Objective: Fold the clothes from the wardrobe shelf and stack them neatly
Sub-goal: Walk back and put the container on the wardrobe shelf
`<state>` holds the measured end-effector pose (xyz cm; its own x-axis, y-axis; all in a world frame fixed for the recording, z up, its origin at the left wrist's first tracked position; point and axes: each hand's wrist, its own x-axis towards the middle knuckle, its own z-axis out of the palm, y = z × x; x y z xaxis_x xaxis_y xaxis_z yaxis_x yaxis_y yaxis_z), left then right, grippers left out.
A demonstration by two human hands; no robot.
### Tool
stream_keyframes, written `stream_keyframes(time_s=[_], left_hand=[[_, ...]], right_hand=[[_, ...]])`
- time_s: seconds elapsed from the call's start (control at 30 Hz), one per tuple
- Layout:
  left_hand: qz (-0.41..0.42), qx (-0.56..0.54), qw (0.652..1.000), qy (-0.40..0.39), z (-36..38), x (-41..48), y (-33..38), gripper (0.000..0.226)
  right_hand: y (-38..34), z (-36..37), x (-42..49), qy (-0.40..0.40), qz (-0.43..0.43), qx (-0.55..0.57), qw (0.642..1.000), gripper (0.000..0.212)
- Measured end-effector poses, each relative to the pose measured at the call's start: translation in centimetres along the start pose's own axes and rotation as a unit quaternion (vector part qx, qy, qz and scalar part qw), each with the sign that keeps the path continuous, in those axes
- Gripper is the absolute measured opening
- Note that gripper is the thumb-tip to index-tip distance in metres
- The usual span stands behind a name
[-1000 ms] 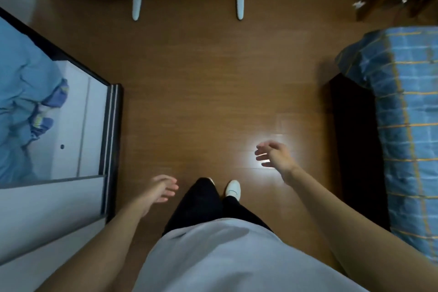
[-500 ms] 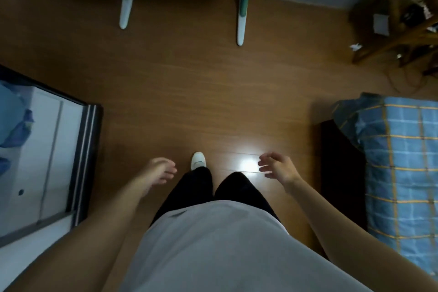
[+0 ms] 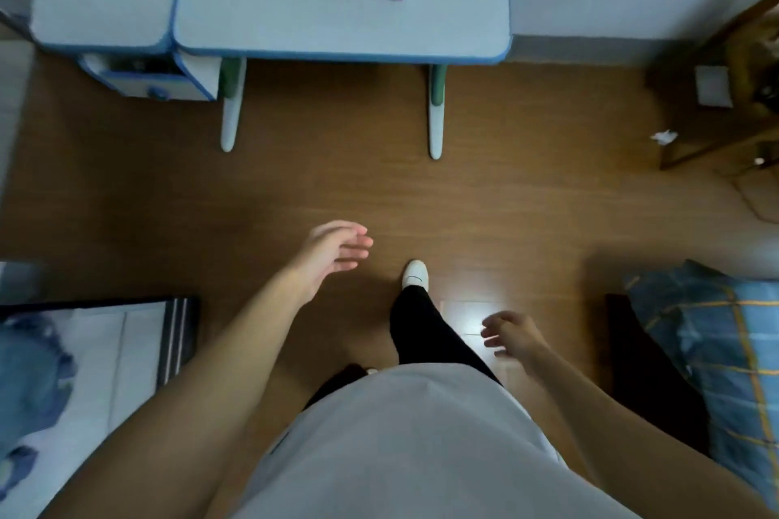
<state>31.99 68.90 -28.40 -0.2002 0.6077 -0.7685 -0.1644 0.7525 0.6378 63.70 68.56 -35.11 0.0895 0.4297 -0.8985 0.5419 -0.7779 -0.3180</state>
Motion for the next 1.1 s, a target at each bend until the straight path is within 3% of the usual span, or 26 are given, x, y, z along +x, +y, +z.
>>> stream_keyframes(time_s=[0.33, 0.47, 0.57, 0.7, 0.83, 0.97, 1.03, 1.1], left_hand=[[-0.165, 0.075, 0.979, 0.092, -6.9, 9.1, 4.2, 0.021], [-0.172, 0.084, 0.978, 0.086, -9.0, 13.0, 9.0, 0.021], [-0.102, 0.097, 0.988, 0.058, -9.6, 17.7, 15.6, 0.019], [0.091, 0.192, 0.973, 0.088, -8.7, 25.5, 26.3, 0.031], [0.296, 0.283, 0.908, 0.088, -6.7, 31.7, 35.6, 0.073], [0.339, 0.469, 0.815, 0.017, -4.4, 36.2, 40.6, 0.112], [0.335, 0.543, 0.77, -0.005, -3.6, 37.4, 40.9, 0.11], [0.341, 0.559, 0.756, 0.005, -3.2, 38.0, 40.6, 0.097]], right_hand=[[-31.5, -1.5, 5.5, -0.051, -0.209, 0.009, 0.976, 0.017], [-41.4, -1.0, 6.4, -0.049, -0.267, 0.031, 0.962, 0.017], [-46.3, -0.5, 6.9, -0.039, -0.281, 0.028, 0.958, 0.019], [-48.9, 0.0, 7.6, -0.017, -0.253, 0.005, 0.967, 0.02], [-47.9, 0.3, 9.0, -0.004, -0.201, -0.061, 0.978, 0.022], [-47.6, -0.1, 10.2, 0.02, -0.17, -0.107, 0.979, 0.026], [-48.5, -0.5, 10.7, 0.032, -0.161, -0.104, 0.981, 0.022], [-50.1, -0.9, 11.5, 0.06, -0.173, -0.098, 0.978, 0.014]])
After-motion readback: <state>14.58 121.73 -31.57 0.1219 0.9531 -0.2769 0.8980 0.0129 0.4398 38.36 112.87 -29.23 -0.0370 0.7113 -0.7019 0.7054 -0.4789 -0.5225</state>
